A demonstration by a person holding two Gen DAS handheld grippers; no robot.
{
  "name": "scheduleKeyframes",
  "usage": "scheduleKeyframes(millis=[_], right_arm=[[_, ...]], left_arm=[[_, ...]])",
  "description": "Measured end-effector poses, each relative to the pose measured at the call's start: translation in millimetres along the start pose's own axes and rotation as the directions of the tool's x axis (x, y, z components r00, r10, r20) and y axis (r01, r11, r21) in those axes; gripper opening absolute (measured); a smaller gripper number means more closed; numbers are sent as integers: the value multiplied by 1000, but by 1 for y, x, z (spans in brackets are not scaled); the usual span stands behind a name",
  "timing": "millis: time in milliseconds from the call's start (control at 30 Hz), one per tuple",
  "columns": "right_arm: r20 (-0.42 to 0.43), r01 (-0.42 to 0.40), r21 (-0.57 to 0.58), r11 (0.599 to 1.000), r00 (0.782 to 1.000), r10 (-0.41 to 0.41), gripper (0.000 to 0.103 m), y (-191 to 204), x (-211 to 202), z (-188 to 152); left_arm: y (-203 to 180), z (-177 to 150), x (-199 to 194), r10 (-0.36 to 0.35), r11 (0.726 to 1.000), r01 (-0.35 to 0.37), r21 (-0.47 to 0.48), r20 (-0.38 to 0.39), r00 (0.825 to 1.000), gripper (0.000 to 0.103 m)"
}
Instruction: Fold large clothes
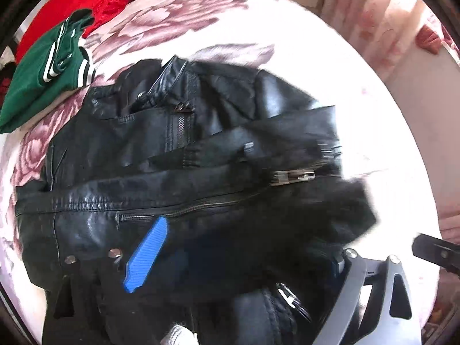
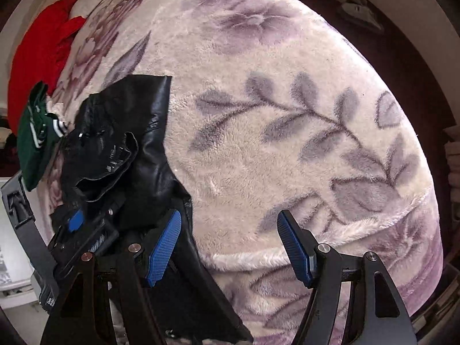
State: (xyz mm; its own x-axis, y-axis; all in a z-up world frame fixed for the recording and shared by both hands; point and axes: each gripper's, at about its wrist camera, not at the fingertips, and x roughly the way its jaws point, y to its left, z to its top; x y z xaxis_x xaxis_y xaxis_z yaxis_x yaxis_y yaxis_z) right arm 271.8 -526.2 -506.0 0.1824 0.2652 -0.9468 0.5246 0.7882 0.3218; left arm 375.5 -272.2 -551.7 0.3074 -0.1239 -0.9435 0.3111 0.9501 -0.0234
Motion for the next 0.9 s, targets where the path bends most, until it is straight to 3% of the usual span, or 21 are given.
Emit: scheduleKeyframes(millis=[133, 200, 267, 367, 467, 500, 533, 567, 600, 733, 833, 900], right_arm=[[8, -55, -15, 998, 998, 55, 73, 22, -9, 5], [8, -92, -30, 995, 996, 92, 73, 40, -12, 12], [-9, -139, -64, 988, 990, 139, 73, 63, -9, 22], [-45, -139, -124, 982, 990, 135, 73, 101, 10, 39], [-118, -7, -188, 982, 993, -15, 73, 135, 54, 52], [-142, -6, -195, 981, 990, -22, 68, 141, 64, 53], [-164, -2, -217, 976, 986, -34, 40, 150, 73, 51], [-139, 46, -267, 963, 987, -86, 28, 162, 74, 47], [-86, 84, -316, 945, 989, -117, 10, 172, 71, 42], [109, 136, -450, 883, 989, -97, 8, 210, 24, 20], [218, 195, -412, 890, 970, -112, 8, 207, 1, 33], [180, 218, -385, 897, 971, -158, 8, 195, 18, 50]], left_arm=[[17, 2, -34, -86, 992, 87, -93, 7, 996, 93], [52, -5, -52, -96, 976, 98, -195, 19, 995, 93], [86, -21, -69, -46, 955, 52, -292, 29, 999, 93], [146, -53, -85, 98, 898, -92, -431, -9, 995, 93], [202, -78, -80, 166, 827, -177, -534, -68, 984, 93], [216, -84, -77, 182, 809, -199, -553, -86, 980, 93], [231, -92, -76, 199, 788, -223, -573, -105, 974, 93], [245, -99, -75, 211, 769, -240, -592, -120, 970, 93], [257, -100, -74, 219, 756, -248, -606, -123, 968, 93], [295, -114, -76, 231, 698, -243, -674, -110, 967, 93], [304, -120, -72, 191, 654, -203, -729, -101, 976, 93], [306, -119, -67, 161, 633, -175, -754, -92, 983, 93]])
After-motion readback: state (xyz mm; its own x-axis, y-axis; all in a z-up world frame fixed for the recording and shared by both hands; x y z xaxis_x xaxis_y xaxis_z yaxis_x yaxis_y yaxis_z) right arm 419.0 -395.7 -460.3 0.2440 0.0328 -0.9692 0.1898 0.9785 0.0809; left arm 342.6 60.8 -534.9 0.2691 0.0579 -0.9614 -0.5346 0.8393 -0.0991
